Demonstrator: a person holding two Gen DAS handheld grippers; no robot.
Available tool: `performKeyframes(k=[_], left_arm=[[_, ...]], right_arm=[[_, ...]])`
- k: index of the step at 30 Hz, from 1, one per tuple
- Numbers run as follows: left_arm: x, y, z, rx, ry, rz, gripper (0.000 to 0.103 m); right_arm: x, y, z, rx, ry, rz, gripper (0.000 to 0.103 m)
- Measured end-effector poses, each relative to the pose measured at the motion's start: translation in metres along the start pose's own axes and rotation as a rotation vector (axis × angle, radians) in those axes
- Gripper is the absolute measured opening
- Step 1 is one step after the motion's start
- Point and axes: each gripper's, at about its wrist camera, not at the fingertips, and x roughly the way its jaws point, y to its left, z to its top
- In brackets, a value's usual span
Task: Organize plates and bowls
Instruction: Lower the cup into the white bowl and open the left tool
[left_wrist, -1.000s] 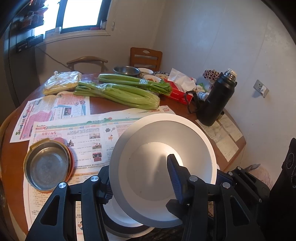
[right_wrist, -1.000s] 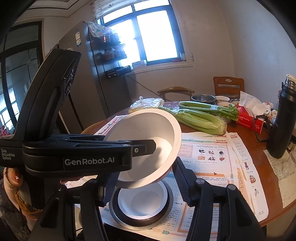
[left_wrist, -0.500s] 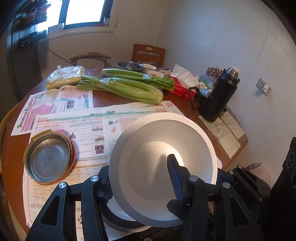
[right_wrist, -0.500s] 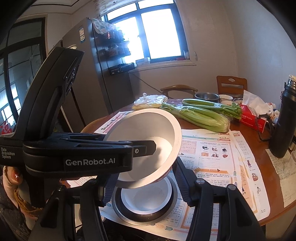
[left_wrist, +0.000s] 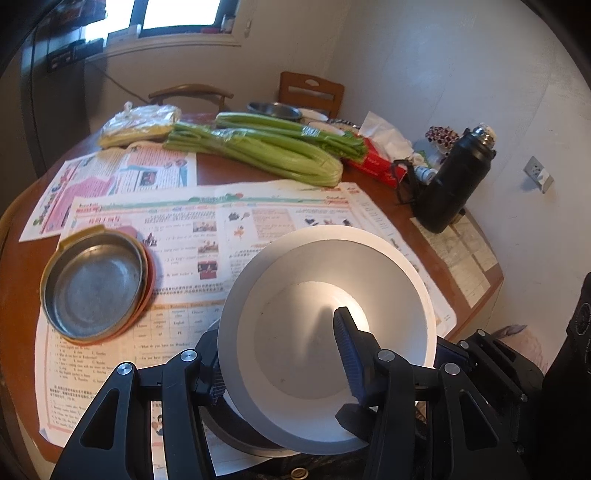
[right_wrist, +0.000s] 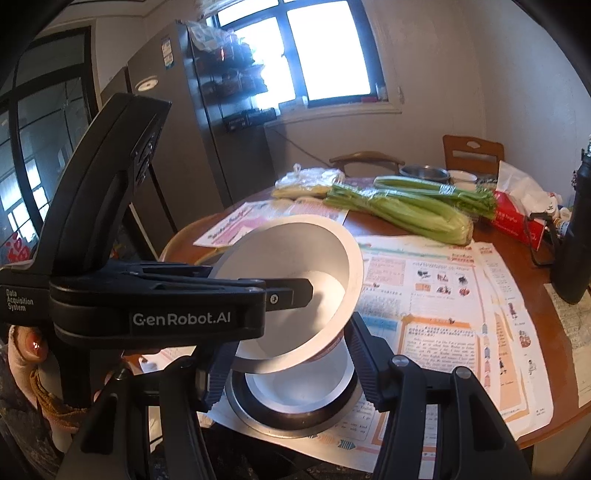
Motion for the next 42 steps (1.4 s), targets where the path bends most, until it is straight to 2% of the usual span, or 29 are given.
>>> performKeyframes(k=[10, 19, 42], left_arm=[[0.033, 0.006, -0.019, -0.018, 0.066, 0.051, 0.051], [0.050, 0.004, -0.029, -0.004, 0.093, 0.093, 0.051], [0.050, 0.004, -0.036, 0.003, 0.090, 0.116, 0.051]], right_arm=[[0.027, -0.007, -0.021, 0.014, 0.087, 0.003, 0.058], [0.040, -0.015, -0.033, 0.027, 0.136, -0.001, 0.058], [0.043, -0.014, -0.038, 0.018, 0.154, 0.008, 0.058]])
